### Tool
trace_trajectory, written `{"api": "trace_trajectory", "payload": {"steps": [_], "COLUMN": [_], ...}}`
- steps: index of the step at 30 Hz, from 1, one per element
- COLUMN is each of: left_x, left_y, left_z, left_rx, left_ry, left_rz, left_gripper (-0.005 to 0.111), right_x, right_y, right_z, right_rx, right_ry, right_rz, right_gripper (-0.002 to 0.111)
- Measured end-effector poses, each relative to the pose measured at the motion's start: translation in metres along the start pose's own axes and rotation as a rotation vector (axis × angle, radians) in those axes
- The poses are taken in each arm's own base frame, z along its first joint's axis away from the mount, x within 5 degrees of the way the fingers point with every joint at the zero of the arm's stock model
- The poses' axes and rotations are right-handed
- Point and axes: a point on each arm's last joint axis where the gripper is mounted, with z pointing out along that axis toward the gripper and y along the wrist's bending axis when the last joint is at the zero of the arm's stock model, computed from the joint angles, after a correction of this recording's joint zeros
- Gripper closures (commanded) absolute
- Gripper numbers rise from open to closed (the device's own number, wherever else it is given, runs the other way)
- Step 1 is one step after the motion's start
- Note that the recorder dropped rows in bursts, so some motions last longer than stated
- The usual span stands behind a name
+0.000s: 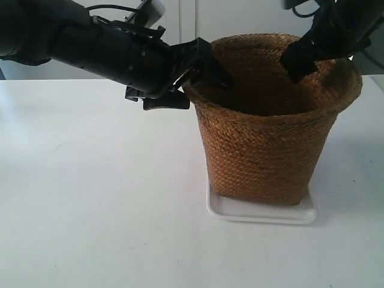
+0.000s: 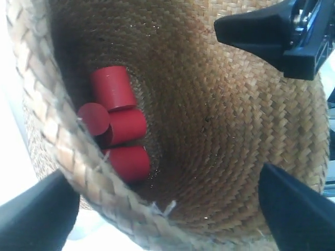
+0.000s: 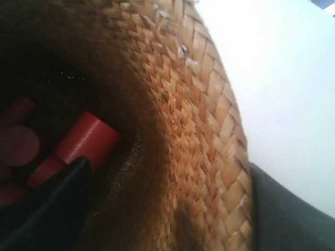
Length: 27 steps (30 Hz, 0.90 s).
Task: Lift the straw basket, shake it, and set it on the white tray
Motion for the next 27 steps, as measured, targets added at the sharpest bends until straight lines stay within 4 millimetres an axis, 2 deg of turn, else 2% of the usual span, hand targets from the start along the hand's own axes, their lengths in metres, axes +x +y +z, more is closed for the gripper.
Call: {"api": "trace_trajectory", "payload": {"steps": [6, 14, 16, 19, 22, 24, 27], "left_x": [-0.003, -0.005, -0.004, -0.004, -0.002, 0.001, 0.009], "left_y": [-0.01, -0.029, -0.037, -0.05, -0.06, -0.066, -0.075], "left_z": [-0.016, -0.054, -0.064, -0.082, -0.098, -0.111, -0.131], "left_rx": [-0.002, 0.005, 0.016, 0.025, 0.021, 0.005, -0.02], "left_ry": [-0.034, -0.058, -0.073, -0.113, -0.145, -0.154, -0.142], "left_rz": [0.049, 0.138, 0.164, 0.241, 0.299, 0.353, 0.436], "left_gripper": [0.014, 0.014, 0.018, 0.054, 0.101, 0.106, 0.107], "right_x": [0.0, 0.006, 0.011, 0.019, 0.026, 0.032, 0.048], "right_y": [-0.002, -0.003, -0.003, -0.002, 0.001, 0.004, 0.013], "right_z": [-0.029, -0.071, -0.084, -0.103, -0.12, -0.133, -0.157], "right_rx": [0.018, 0.037, 0.037, 0.033, 0.012, -0.016, -0.064], "right_ry": [-0.068, -0.129, -0.126, -0.122, -0.125, -0.149, -0.222], "right_rz": [0.005, 0.033, 0.039, 0.09, 0.135, 0.154, 0.182], "right_gripper": [0.037, 0.037, 0.044, 0.073, 0.099, 0.108, 0.108]}}
